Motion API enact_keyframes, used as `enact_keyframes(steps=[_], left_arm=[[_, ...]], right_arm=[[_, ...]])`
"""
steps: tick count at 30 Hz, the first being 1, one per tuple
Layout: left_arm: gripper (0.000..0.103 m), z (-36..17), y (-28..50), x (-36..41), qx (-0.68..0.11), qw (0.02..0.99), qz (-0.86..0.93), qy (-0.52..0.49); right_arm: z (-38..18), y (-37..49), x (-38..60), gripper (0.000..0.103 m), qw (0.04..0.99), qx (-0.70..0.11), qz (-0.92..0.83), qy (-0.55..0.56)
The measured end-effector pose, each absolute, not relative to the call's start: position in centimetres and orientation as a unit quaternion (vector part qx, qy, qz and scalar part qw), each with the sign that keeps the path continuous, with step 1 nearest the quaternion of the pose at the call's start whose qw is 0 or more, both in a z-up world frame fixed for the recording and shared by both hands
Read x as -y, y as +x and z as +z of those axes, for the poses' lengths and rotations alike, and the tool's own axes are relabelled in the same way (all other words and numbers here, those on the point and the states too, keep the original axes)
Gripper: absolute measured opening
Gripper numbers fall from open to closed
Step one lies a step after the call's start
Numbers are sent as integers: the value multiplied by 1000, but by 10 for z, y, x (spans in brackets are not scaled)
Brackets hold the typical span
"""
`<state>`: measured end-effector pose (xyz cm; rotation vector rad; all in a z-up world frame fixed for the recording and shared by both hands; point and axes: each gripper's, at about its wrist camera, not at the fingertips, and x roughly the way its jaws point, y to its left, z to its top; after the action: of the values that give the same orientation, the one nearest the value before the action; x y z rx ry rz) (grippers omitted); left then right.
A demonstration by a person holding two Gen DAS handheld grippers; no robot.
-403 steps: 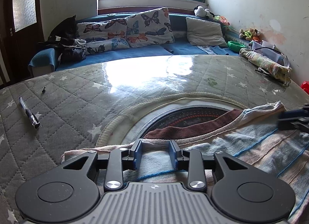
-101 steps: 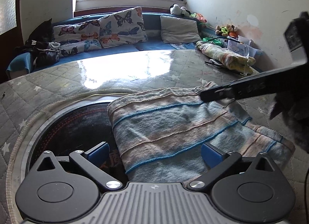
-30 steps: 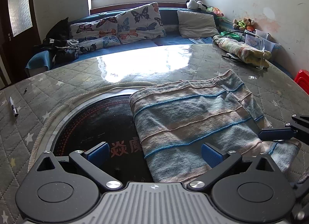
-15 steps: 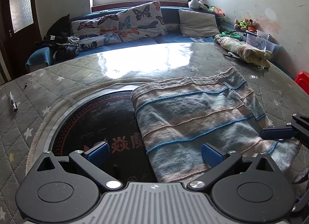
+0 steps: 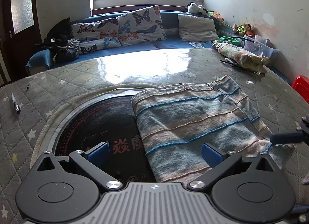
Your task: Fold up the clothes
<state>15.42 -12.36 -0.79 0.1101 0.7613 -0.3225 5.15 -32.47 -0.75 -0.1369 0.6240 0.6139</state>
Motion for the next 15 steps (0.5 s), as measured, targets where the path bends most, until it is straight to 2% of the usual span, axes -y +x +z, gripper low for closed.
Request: enact_keyframes(steps=[6, 15], left_arm=[[103, -15, 149, 122, -376, 912, -155, 59], [103, -17, 148, 118, -376, 912, -154, 53]], right_arm=[[-19, 46, 337, 103, 905, -315, 282, -39], [13, 70, 359, 103, 915, -293, 276, 11]])
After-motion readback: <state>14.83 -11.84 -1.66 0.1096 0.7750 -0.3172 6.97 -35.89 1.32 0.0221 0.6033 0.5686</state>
